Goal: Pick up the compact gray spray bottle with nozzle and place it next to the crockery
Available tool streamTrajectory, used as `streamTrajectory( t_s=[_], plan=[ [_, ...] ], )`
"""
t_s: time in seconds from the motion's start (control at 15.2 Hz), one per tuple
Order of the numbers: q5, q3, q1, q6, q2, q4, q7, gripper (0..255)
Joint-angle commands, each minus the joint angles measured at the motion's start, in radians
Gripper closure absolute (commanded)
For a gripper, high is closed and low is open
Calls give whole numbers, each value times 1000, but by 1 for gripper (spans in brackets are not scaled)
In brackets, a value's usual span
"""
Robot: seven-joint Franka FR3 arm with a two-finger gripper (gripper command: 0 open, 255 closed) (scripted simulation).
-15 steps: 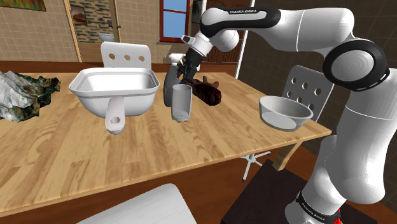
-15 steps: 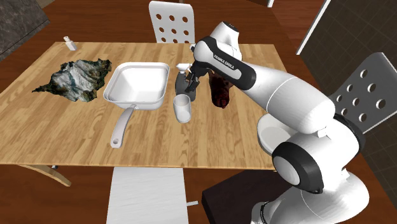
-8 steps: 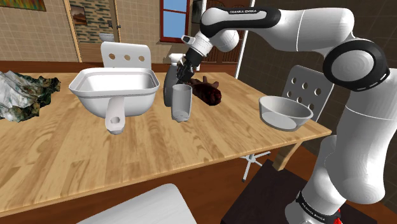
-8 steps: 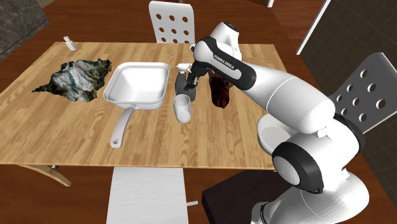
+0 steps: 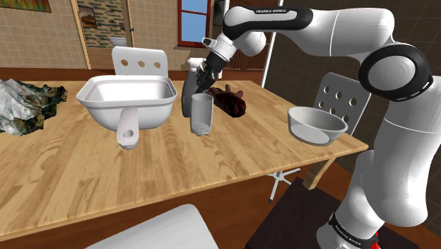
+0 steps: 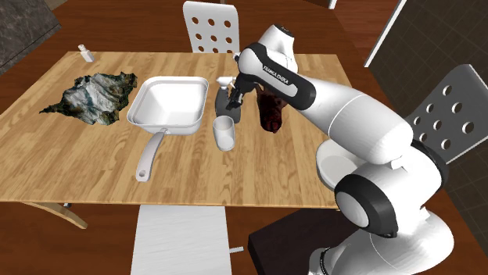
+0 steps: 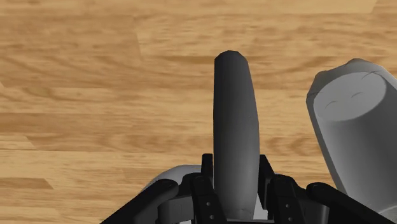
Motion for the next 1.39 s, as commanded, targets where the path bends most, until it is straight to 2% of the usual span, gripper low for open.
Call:
streamTrajectory(
  t_s=[0.0,0.73,1.32],
  plan=[
    [-3,-2,-2,-23,3,27,10,255],
    [-14,-9,-16,-163,33,209,73,255],
    [-4,-14,-40,-297,90,406,126,255]
  ],
)
